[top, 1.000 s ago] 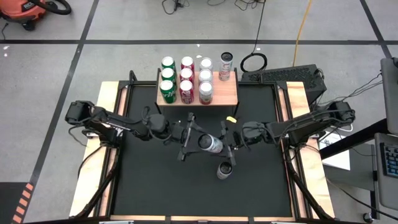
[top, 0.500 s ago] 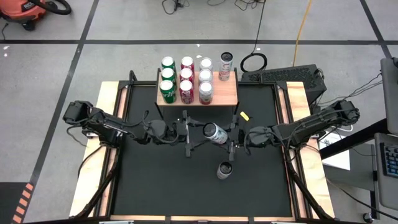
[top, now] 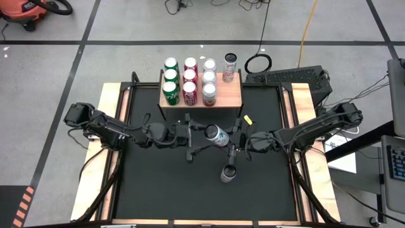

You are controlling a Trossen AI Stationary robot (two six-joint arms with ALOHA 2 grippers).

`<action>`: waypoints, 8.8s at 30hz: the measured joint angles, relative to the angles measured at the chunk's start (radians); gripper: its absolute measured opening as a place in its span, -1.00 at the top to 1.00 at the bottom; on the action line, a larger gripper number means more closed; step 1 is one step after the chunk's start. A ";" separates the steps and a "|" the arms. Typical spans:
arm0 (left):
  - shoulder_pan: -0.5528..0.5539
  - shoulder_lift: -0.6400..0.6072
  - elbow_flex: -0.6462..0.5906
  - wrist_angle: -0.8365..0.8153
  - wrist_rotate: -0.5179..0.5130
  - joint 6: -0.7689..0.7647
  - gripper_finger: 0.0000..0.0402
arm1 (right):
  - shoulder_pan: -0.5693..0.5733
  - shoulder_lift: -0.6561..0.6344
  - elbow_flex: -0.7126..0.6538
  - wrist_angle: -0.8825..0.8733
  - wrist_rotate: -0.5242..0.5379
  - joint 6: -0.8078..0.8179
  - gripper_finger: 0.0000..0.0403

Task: Place canned beverage on shelf
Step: Put the top white soda can on the shelf aligned with the other white soda can

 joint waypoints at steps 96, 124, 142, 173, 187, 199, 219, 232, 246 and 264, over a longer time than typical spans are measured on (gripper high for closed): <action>0.050 -0.136 0.055 -0.714 0.154 -0.134 -0.20 | -0.016 -0.212 0.000 -0.153 -0.267 0.011 -0.68; 0.032 -0.114 0.055 -0.680 0.150 -0.095 -0.20 | -0.155 0.003 0.034 0.207 -0.468 0.027 -0.94; 0.023 -0.114 0.055 -0.692 0.149 -0.077 -0.20 | -0.156 0.106 0.202 0.061 -0.479 -0.040 -0.89; 0.022 -0.117 0.058 -0.671 0.135 -0.079 -0.60 | -0.156 0.101 0.198 0.034 -0.484 -0.057 -0.13; 0.017 -0.145 0.056 -0.749 0.060 -0.125 -0.79 | -0.167 -0.109 0.198 -0.178 -0.482 -0.102 -0.15; -0.024 -0.127 0.013 -0.841 0.022 -0.213 -0.79 | -0.314 -0.302 0.200 -0.323 -0.490 -0.172 -0.14; -0.044 -0.127 -0.262 -0.469 -0.004 -0.291 -0.78 | -0.636 -0.240 0.442 -0.622 -0.792 -0.274 -0.16; -0.048 -0.127 -0.290 -0.415 -0.004 -0.316 -0.78 | -0.769 -0.241 0.409 -0.666 -0.926 -0.308 -0.17; -0.048 -0.127 -0.290 -0.398 -0.008 -0.316 -0.78 | -0.884 -0.203 0.362 -0.603 -1.035 -0.330 -0.17; -0.048 -0.126 -0.290 -0.423 -0.008 -0.269 -0.78 | -1.098 -0.075 0.361 -0.541 -1.319 -0.352 -0.17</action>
